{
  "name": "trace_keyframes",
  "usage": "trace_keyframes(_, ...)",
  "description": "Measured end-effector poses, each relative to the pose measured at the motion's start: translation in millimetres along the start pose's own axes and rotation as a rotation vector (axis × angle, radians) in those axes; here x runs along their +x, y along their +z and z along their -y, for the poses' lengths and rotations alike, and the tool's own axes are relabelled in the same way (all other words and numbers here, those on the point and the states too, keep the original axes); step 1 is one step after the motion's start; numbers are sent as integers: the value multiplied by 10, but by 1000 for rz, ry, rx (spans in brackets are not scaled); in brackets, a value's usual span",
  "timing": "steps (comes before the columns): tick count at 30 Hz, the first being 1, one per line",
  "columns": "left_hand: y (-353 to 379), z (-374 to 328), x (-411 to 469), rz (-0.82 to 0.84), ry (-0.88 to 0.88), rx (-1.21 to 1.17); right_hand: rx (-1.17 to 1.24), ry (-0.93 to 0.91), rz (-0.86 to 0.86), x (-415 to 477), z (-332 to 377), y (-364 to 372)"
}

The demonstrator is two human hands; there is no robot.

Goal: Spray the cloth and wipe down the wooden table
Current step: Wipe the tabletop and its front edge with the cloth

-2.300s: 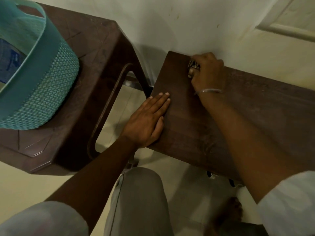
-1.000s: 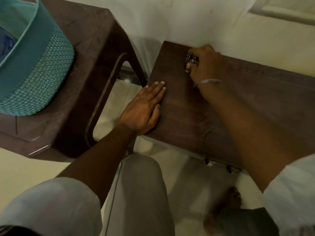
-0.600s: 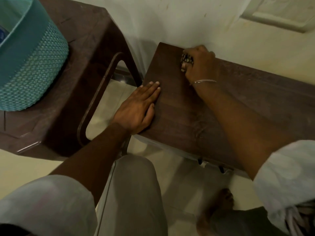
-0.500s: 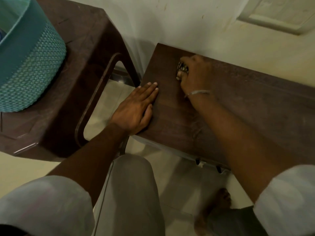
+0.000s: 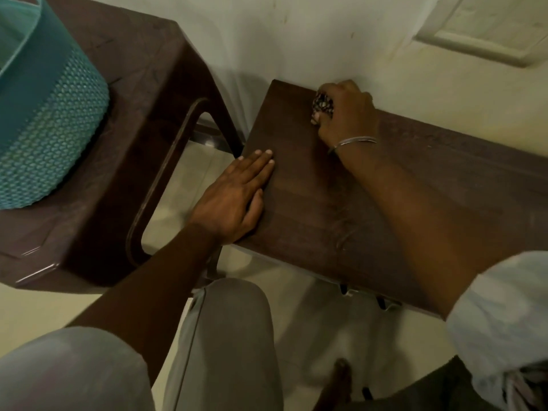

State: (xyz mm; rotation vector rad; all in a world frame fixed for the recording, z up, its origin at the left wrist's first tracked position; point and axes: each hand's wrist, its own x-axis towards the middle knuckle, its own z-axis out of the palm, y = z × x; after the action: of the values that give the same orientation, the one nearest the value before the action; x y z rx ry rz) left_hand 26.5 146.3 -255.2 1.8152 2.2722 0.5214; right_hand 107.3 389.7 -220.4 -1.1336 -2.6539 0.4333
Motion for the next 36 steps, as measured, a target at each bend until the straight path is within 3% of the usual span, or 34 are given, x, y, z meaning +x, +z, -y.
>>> trace_keyframes(15, -20, -83, -49, 55, -14, 123, 109, -45, -8, -1727, 591, 102)
trace_keyframes(27, 55, -143, -157, -53, -90, 46, 103, 10, -9, -1239, 577, 40)
trace_keyframes(36, 80, -158, -163, -112, -121, 28, 58, -90, -29, -2138, 683, 141)
